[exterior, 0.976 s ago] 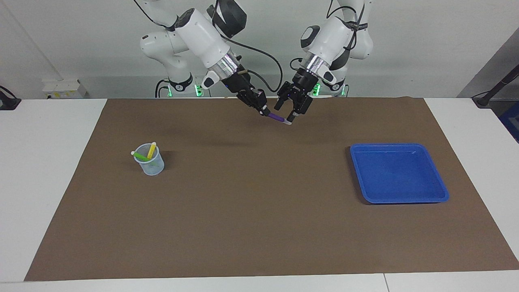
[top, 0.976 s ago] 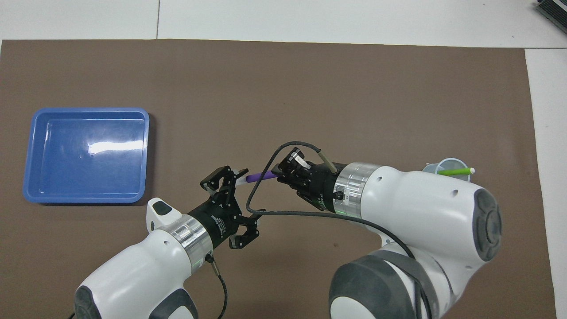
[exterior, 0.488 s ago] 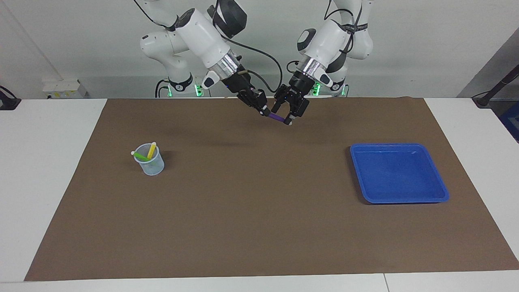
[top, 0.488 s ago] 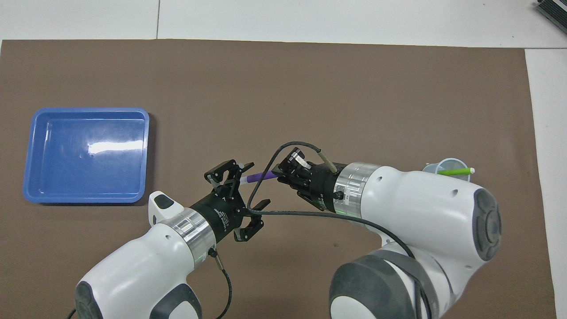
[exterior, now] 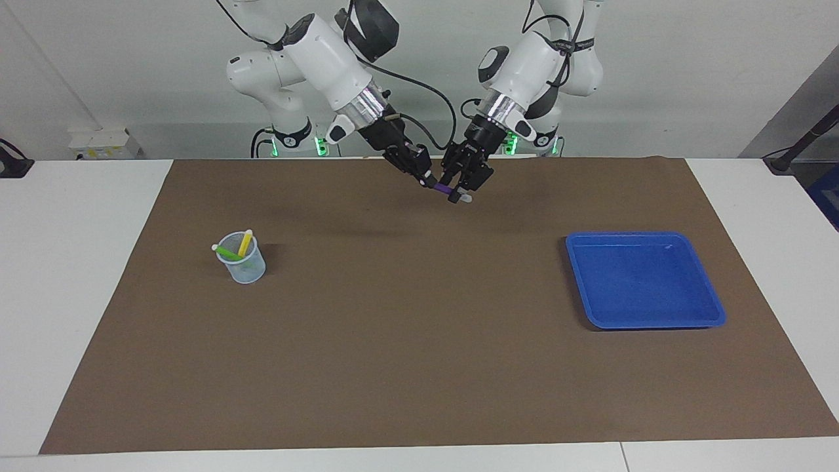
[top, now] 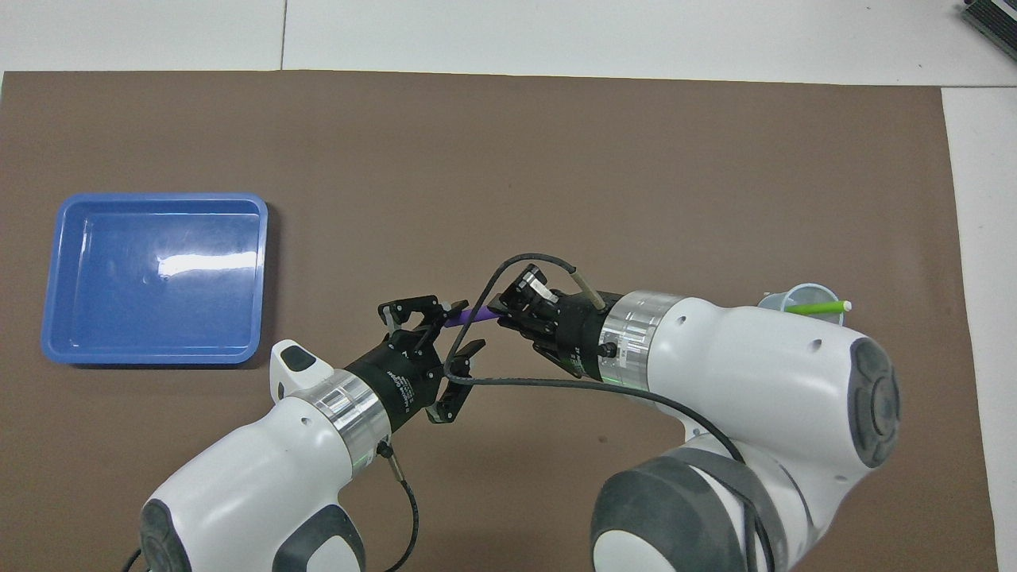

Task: Right arm passes pens to left for tray arrangement
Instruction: 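Close the left gripper on the purple pen and open the right gripper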

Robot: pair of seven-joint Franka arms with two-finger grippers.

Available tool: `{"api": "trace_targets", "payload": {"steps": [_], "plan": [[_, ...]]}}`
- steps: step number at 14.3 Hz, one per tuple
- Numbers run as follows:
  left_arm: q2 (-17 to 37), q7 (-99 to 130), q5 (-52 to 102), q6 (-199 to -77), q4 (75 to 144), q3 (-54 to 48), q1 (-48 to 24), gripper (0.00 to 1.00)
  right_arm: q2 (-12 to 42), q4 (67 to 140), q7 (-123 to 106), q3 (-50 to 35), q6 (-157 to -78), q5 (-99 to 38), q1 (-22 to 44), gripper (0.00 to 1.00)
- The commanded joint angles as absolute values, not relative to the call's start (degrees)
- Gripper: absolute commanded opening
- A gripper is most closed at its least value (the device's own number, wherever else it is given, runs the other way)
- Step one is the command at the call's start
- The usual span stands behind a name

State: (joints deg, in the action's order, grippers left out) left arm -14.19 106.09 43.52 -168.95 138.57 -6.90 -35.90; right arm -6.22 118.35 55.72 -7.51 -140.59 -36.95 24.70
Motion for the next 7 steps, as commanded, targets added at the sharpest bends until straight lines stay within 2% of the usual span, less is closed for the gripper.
{"api": "trace_targets", "payload": {"steps": [1, 4, 7], "plan": [[-13.45, 105.65, 44.38, -169.28, 137.81, -6.42, -37.0, 0.33, -7.12, 119.44, 55.72, -7.38, -141.68, -38.76, 24.96, 0.0], [-13.54, 105.73, 44.38, -169.1, 137.81, -6.42, -37.09, 0.0, -7.12, 119.44, 55.63, -7.38, -141.68, -38.76, 24.96, 0.0], [-13.8, 104.34, 44.21, -167.7, 137.9, -6.42, -37.09, 0.0, -7.12, 119.44, 55.63, -7.38, -141.68, -38.76, 24.96, 0.0]]}}
